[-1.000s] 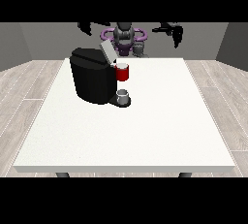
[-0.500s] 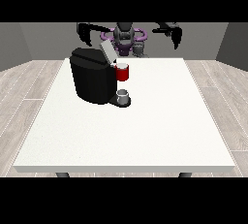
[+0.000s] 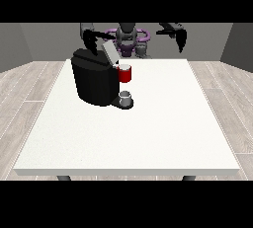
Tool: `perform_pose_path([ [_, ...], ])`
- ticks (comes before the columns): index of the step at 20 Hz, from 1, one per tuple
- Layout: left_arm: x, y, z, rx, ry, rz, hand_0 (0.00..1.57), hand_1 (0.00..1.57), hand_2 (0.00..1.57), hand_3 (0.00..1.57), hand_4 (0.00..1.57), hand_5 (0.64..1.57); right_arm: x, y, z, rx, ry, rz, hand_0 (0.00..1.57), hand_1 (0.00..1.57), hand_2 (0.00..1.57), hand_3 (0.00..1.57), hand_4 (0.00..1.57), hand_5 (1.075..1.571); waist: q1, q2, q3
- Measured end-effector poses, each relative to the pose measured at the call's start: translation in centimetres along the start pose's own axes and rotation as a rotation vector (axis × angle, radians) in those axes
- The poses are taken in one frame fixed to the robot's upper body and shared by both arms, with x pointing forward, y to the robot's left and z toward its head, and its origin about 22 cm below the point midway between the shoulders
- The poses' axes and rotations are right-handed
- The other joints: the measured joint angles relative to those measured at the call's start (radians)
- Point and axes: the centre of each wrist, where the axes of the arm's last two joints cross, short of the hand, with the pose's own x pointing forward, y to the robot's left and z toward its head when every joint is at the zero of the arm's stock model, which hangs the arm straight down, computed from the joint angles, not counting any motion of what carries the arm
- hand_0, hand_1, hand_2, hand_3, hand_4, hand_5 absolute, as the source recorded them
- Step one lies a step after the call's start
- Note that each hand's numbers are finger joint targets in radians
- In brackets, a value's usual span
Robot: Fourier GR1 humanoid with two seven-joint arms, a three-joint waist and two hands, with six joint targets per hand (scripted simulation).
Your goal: Insert the coffee pod into the coffee machine and close the lid
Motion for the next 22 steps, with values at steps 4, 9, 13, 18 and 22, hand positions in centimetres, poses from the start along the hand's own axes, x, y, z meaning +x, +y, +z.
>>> perform_pose_path([
  [4, 0.4, -0.2, 0.4, 0.006, -0.025, -0.015, 0.00, 0.00, 0.00, 0.00, 0.00, 1.571, 0.8, 0.4, -1.1, 0.021, -0.027, 0.023, 0.00, 0.00, 0.00, 0.00, 0.00, 1.571, -0.003, 0.024, -0.0015],
  [9, 1.3, -0.5, 0.3, 0.014, -0.056, -0.014, 0.00, 0.00, 0.00, 0.00, 0.00, 1.571, 2.0, 0.9, -2.7, 0.017, -0.054, 0.027, 0.00, 0.00, 0.00, 0.00, 0.00, 1.571, 0.006, 0.056, -0.0016],
  [13, 1.9, 0.2, 0.5, 0.018, -0.057, -0.019, 0.00, 0.00, 0.00, 0.00, 0.00, 1.571, 2.3, 1.4, -3.2, 0.030, -0.078, 0.034, 0.00, 0.00, 0.00, 0.00, 0.00, 1.571, 0.003, 0.061, -0.0025],
  [18, 1.2, 1.2, 1.2, 0.040, -0.057, -0.038, 0.00, 0.00, 0.00, 0.00, 0.00, 1.571, 3.2, 1.9, -3.9, 0.058, -0.102, 0.040, 0.00, 0.00, 0.00, 0.00, 0.00, 1.571, -0.007, 0.075, -0.0020],
  [22, 1.4, 1.3, 1.1, 0.042, -0.054, -0.041, 0.00, 0.00, 0.00, 0.00, 0.00, 1.571, 3.5, 2.3, -4.4, 0.072, -0.094, 0.051, 0.00, 0.00, 0.00, 0.00, 0.18, 1.571, -0.010, 0.082, -0.0007],
])
